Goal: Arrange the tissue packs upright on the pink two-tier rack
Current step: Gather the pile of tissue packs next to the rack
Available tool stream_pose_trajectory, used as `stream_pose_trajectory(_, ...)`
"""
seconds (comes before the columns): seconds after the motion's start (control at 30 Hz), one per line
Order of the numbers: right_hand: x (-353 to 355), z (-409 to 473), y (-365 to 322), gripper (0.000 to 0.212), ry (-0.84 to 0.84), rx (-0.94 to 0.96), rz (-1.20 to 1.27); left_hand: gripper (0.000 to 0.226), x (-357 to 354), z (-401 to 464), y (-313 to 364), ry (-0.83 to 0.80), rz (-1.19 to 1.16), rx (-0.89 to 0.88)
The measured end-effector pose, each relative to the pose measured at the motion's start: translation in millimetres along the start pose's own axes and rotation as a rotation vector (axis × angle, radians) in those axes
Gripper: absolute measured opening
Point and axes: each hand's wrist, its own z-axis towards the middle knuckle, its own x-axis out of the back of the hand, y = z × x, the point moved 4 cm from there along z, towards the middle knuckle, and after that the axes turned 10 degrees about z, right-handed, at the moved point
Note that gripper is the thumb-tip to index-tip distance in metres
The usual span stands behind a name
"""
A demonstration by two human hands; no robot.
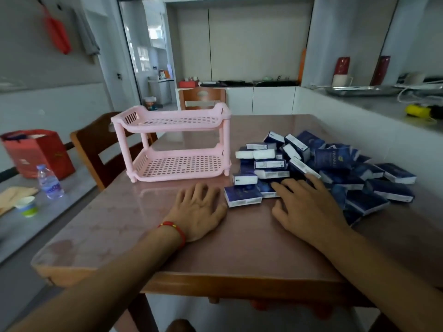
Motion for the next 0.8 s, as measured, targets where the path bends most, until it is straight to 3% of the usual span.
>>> stream_pose_trajectory(0.13, 4, 1, 1, 0.044, 0.094, 0.055, 0.015, 0.053, 3, -1, -7, 0.050, -0.195, 0.025)
stream_pose_trajectory(0.2, 10, 3, -3, 0.043, 0.166, 0.136, 0.033, 0.055, 6, 1, -17, 0.162, -0.258, 0.072)
stream_pose_trajectory(0.27, 15, 10, -11, 0.043, 0.203, 0.213, 0.087, 0.062, 11, 10, -34, 0.246, -0.090, 0.131)
stream_pose_trajectory(0.37, 16, 35, -28, 0.043, 0.215, 0.213, 0.177, 0.059, 9, 38, -72, 0.191, 0.030, 0.227)
stream_pose_trajectory(0.5, 4, 89, -54, 0.035, 0.200, 0.138, 0.278, 0.049, -11, 63, -101, 0.059, -0.090, 0.234)
stream_pose_trajectory(0.67, -8, 151, -65, 0.040, 0.142, -0.200, 0.349, 0.042, -13, 70, -117, 0.063, -0.163, 0.167)
stream_pose_trajectory(0.8, -21, 178, -64, 0.033, 0.134, -0.268, 0.530, 0.039, -17, 74, -126, 0.085, -0.198, 0.119)
